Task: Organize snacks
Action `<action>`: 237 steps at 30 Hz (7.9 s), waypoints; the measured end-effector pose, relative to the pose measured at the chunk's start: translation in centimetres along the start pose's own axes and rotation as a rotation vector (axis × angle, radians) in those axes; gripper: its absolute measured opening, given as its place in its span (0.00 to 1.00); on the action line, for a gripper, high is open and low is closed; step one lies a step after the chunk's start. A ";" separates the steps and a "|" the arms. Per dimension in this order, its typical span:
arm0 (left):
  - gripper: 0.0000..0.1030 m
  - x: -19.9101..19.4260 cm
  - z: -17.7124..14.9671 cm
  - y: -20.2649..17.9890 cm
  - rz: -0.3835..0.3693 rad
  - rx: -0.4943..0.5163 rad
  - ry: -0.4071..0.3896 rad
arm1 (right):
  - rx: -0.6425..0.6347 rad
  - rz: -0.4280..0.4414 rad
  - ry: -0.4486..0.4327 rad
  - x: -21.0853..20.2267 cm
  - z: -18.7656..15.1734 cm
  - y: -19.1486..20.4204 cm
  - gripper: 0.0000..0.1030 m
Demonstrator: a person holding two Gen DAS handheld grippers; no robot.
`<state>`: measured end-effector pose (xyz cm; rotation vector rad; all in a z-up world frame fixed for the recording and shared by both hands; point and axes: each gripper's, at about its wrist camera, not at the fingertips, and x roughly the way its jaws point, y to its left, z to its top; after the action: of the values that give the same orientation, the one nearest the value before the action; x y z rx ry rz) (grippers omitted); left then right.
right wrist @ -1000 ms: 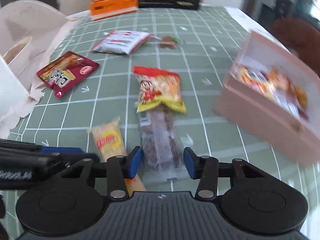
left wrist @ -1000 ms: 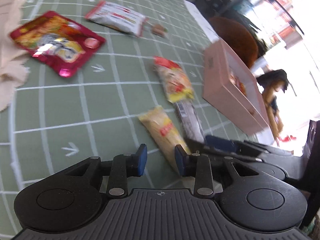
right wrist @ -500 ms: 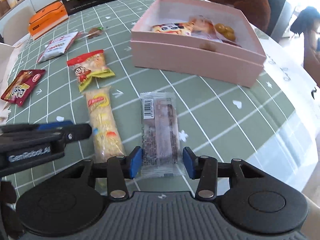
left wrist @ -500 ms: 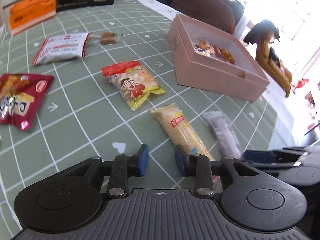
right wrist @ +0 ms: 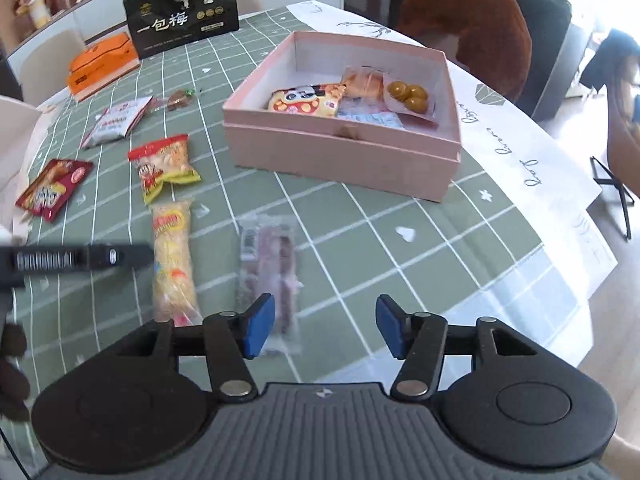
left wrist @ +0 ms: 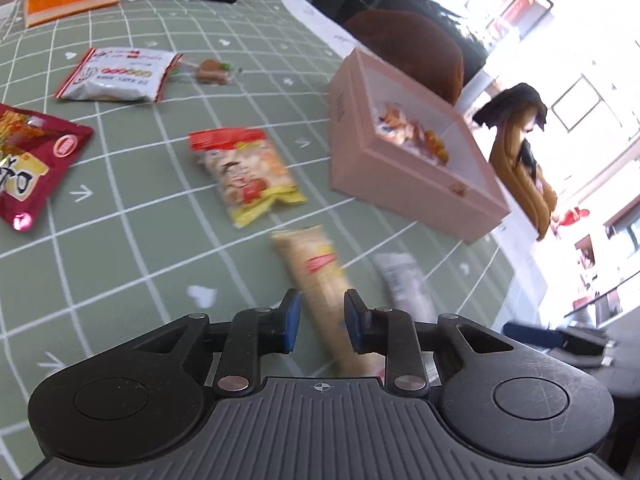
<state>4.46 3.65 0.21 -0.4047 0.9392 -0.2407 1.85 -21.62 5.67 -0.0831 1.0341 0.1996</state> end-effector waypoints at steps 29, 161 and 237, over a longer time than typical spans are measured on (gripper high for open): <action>0.40 0.5 7.9 0.7 0.132 -0.009 0.028 | -0.051 0.033 0.008 0.7 5.8 0.9 0.63; 0.54 0.8 17.9 8.0 0.268 -0.127 -0.207 | -0.006 -0.024 -0.163 0.5 11.4 -4.7 0.62; 0.35 -5.4 7.2 13.4 0.300 -0.282 -0.198 | -0.322 0.276 0.038 18.1 21.1 17.7 0.60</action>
<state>7.64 19.40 2.09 -0.5292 0.8271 0.2056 25.02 1.42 1.35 -0.2361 1.0424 0.6175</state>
